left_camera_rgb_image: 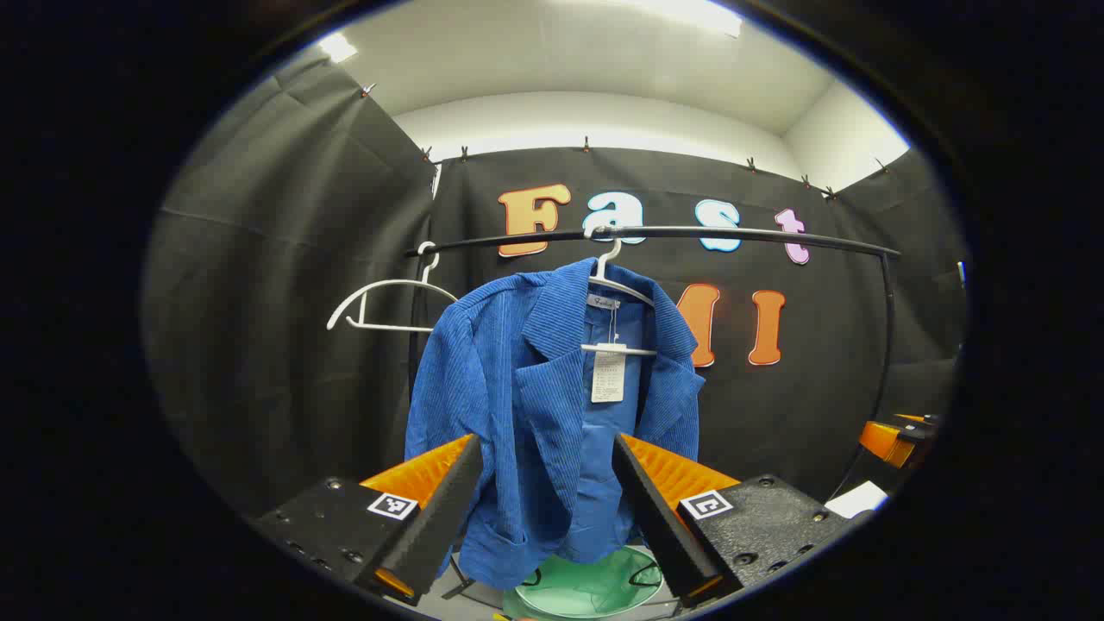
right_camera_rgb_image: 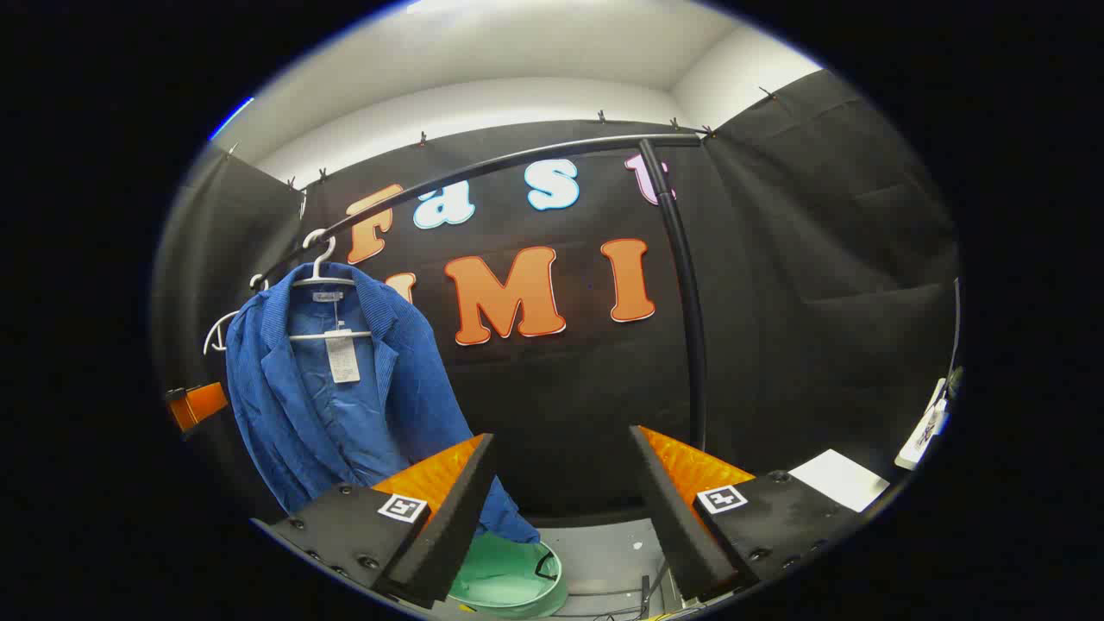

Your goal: Grasp the clothes on the hanger with both hands and then place them into the laundry hamper below.

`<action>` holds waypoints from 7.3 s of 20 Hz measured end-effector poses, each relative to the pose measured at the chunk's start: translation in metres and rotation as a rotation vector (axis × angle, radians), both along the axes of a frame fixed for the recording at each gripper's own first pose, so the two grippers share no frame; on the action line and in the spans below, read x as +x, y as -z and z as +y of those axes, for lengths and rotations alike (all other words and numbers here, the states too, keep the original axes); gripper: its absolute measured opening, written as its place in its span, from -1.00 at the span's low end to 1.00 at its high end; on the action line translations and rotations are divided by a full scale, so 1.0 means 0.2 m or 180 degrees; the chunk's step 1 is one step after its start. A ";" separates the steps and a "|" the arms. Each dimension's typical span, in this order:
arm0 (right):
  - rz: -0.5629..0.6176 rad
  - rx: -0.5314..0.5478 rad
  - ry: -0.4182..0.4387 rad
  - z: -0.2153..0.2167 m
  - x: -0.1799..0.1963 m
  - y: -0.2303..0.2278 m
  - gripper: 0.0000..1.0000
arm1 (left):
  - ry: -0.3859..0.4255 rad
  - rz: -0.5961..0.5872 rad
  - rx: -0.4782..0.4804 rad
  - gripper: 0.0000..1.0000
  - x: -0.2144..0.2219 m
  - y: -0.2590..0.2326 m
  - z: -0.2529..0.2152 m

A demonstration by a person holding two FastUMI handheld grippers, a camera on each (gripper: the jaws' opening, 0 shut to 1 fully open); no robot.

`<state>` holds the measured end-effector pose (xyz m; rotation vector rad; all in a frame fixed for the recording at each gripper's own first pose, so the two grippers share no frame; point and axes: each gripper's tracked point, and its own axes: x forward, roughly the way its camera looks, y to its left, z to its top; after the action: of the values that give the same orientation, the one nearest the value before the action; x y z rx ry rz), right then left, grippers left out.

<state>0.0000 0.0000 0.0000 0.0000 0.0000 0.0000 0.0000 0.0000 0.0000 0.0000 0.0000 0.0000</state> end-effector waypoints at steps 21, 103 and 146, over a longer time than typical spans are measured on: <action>0.0091 -0.0014 -0.0256 0.17 0.10 0.05 0.97 | -0.0254 0.0116 0.0001 0.92 0.01 0.06 0.15; 0.0287 0.1803 -0.2051 1.00 1.27 -0.31 -0.80 | 0.1016 0.0423 -0.0232 -0.96 0.50 -0.24 -0.13; 0.0068 0.2256 -0.1898 0.96 1.63 -0.60 -0.86 | 0.0534 -0.0456 0.0260 -0.97 0.94 -0.87 0.81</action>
<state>0.3264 0.1929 0.1203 0.7089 0.0213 0.5963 0.1888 0.1617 0.1736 0.0817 -0.1431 -0.1678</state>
